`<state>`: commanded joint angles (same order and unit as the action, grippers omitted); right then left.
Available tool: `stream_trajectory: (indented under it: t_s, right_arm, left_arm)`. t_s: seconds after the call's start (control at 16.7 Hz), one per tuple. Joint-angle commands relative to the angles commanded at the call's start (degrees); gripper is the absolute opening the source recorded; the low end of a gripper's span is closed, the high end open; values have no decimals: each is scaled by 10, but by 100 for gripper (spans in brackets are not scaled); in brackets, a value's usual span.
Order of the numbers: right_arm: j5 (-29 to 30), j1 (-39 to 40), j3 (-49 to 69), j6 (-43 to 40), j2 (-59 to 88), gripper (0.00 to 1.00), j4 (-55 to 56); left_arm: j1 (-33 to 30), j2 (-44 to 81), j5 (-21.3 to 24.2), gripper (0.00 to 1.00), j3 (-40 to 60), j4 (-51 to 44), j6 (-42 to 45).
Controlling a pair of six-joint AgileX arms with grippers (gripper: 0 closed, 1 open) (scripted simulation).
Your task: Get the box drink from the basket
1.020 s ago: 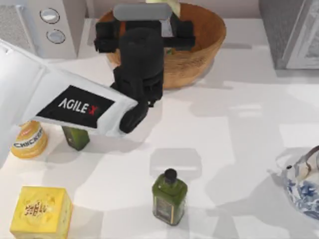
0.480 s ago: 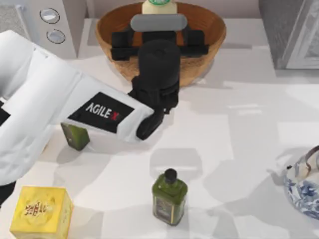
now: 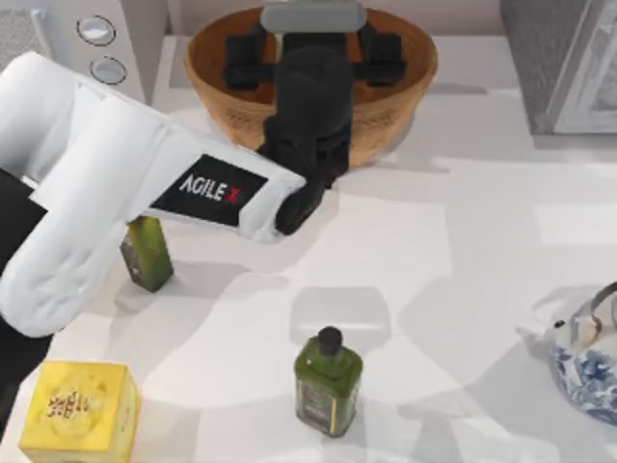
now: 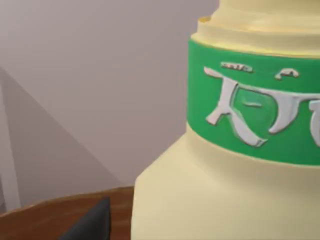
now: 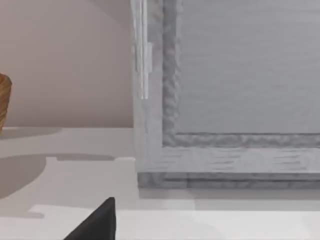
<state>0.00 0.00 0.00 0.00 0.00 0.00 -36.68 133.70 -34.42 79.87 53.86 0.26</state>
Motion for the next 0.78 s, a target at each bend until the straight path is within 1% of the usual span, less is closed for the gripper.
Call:
stream_trajectory:
  t_s: [0.18, 0.42, 0.78]
  right_arm:
    - [0, 0, 0, 0, 0, 100, 0]
    - [0, 0, 0, 0, 0, 100, 0]
    - [0, 0, 0, 0, 0, 100, 0]
  left_arm:
    - [8, 16, 9, 100, 30, -14, 0]
    - [9, 16, 9, 100, 31, -15, 0]
    - [9, 16, 9, 55, 31, -15, 0]
